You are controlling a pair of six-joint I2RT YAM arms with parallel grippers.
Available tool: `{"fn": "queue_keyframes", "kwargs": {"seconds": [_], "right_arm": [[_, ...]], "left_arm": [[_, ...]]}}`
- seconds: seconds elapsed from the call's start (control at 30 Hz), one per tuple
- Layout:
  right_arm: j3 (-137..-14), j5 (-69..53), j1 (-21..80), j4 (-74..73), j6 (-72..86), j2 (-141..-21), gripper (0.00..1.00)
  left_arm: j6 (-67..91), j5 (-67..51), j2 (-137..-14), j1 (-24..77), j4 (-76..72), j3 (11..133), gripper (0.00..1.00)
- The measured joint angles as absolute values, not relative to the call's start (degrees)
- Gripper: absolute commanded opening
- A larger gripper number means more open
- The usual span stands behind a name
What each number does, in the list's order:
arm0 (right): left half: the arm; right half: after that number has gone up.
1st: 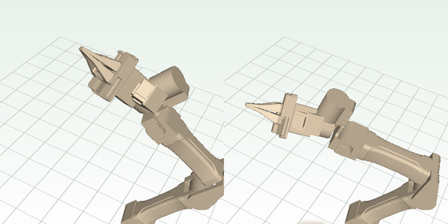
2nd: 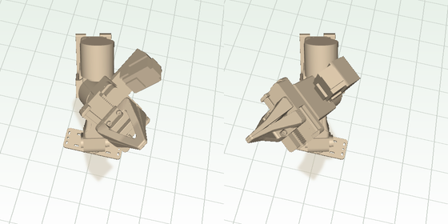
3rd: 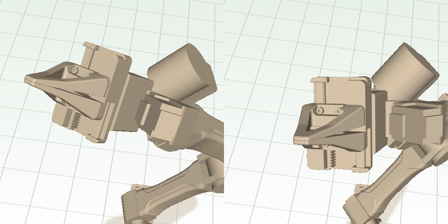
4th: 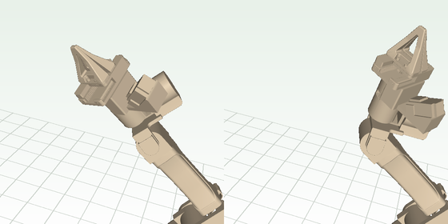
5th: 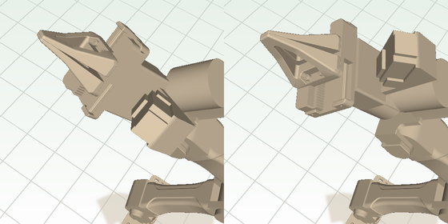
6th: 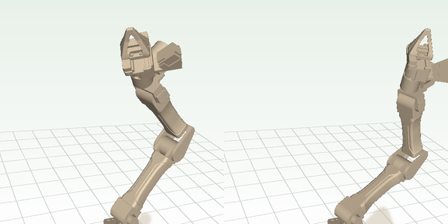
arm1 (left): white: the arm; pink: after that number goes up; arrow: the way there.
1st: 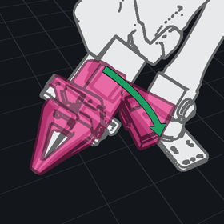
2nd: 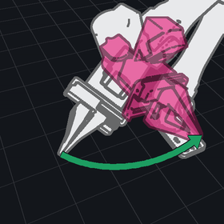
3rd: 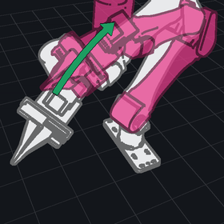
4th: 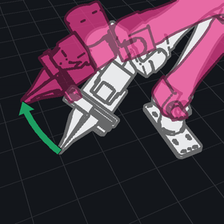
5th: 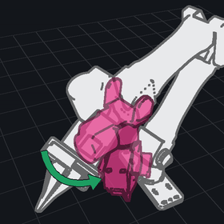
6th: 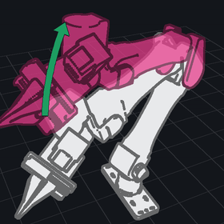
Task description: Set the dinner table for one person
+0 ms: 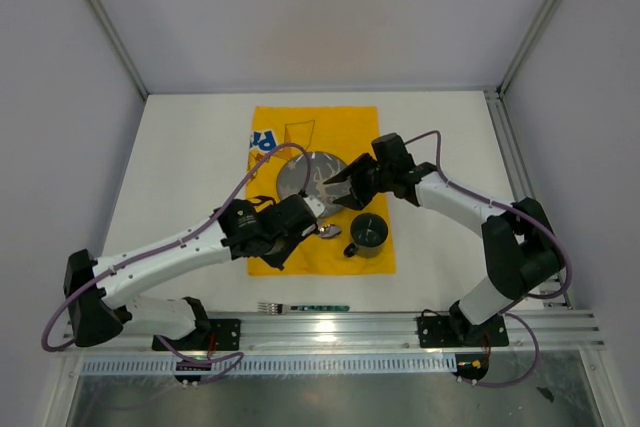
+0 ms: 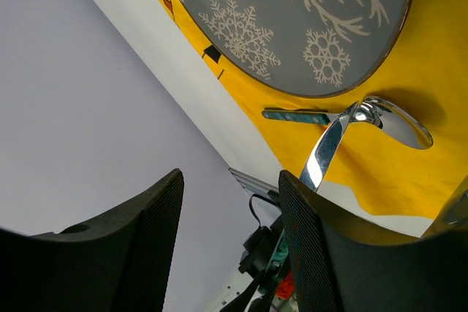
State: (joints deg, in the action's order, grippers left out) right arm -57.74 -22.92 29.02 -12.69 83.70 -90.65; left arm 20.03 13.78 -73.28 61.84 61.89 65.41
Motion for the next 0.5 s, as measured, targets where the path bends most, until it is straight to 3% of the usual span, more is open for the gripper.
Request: {"fn": "queue_keyframes", "kwargs": {"seconds": [0.5], "right_arm": [[-59.9, -22.92, 29.02, -15.4, 80.9, -94.85, 0.57]], "left_arm": [[22.72, 8.93, -66.08, 61.87, 59.24, 61.23, 0.0]]}}
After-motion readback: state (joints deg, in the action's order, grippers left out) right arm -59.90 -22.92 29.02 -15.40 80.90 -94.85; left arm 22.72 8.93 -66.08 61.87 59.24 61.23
